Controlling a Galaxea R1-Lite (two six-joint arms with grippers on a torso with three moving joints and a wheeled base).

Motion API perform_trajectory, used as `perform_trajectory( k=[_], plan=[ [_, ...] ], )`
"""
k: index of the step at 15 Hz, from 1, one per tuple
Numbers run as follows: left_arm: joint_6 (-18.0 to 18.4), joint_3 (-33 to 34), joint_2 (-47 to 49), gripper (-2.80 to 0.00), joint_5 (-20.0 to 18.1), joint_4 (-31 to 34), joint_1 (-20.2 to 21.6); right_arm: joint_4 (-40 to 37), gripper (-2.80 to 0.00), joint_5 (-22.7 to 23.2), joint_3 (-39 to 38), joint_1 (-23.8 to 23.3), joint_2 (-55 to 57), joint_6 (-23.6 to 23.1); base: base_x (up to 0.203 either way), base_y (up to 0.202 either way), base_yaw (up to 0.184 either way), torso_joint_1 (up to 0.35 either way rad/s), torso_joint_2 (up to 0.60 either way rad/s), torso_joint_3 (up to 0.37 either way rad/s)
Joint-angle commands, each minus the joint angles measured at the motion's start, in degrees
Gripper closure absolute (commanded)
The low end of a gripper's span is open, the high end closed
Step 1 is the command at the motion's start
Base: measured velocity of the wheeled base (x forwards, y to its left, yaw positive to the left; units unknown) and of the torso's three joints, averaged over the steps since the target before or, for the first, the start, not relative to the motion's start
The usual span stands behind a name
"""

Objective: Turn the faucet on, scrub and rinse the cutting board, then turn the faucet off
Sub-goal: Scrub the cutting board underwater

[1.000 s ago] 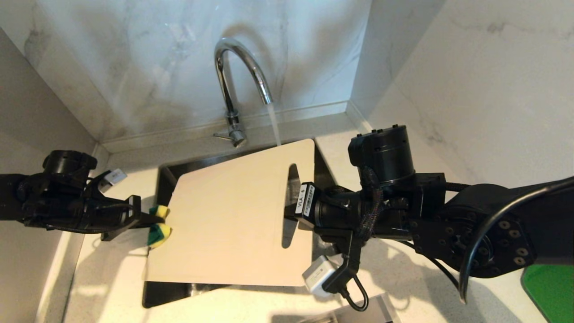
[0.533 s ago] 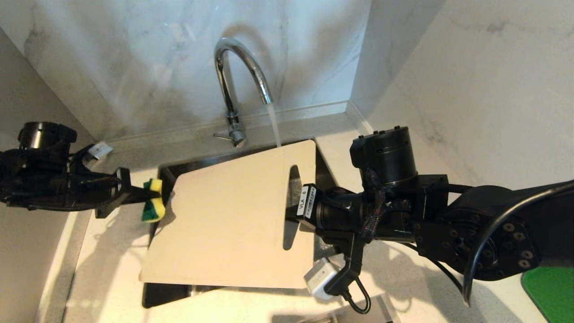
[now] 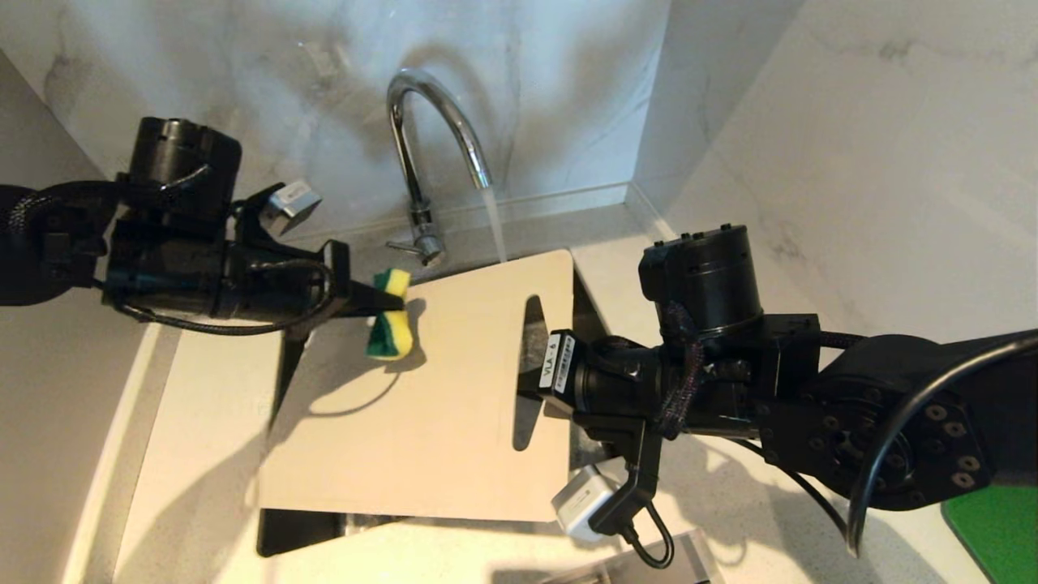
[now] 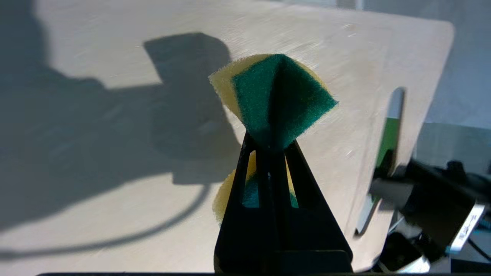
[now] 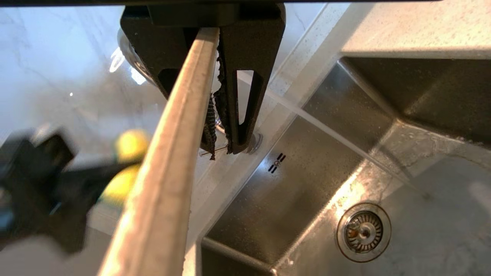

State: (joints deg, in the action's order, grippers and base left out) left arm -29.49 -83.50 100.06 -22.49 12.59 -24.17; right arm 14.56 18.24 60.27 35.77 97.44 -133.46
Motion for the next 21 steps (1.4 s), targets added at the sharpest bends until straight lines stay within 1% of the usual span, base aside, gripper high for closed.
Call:
perform_trajectory(
  k=[1,4,6,9,12,14,16,19,21],
  plan=[
    [-0.39,-6.02,6.18,0.00,1.50,0.92,-5.11,0.12,0.00,0.13,0.07,0.09,-0.60,-0.73,0.000,0.000,0.000,0.000,0.00,0.000],
    [-0.48,-11.09,11.19,0.00,2.56,2.51,-5.95,0.12,0.00,0.13,-0.51,0.80,-1.46,-0.14,0.000,0.000,0.000,0.000,0.00,0.000],
    [-0.39,-11.52,12.00,0.00,2.71,2.61,-5.54,0.12,0.00,0.13,-0.60,0.80,-1.55,-0.05,0.000,0.000,0.000,0.000,0.00,0.000],
    [-0.24,-11.18,11.58,0.00,2.79,3.89,-3.62,0.12,0.00,0.04,-0.68,0.80,-1.46,-0.05,0.000,0.000,0.000,0.000,0.00,0.000],
    [0.22,-9.58,11.37,0.00,2.35,4.55,0.37,0.12,0.00,0.06,-0.68,0.80,-1.37,0.04,0.000,0.000,0.000,0.000,0.00,0.000],
    [0.43,-6.80,11.33,0.00,2.19,4.13,1.99,0.12,0.00,0.04,-0.67,0.79,-1.32,0.04,0.000,0.000,0.000,0.000,0.00,0.000],
    [2.08,-4.53,11.53,0.00,1.78,3.88,3.94,0.12,0.00,0.11,-0.68,0.74,-1.28,0.04,0.000,0.000,0.000,0.000,0.00,0.000],
    [2.61,-2.11,12.13,0.00,1.37,3.58,7.85,0.12,0.00,0.08,-0.94,0.71,-1.67,0.13,0.000,0.000,0.000,0.000,0.00,0.000],
    [3.91,-0.30,12.57,0.00,-0.26,2.71,10.97,0.12,0.00,0.04,-1.04,0.71,-1.64,0.13,0.000,0.000,0.000,0.000,0.00,0.000]
  ],
)
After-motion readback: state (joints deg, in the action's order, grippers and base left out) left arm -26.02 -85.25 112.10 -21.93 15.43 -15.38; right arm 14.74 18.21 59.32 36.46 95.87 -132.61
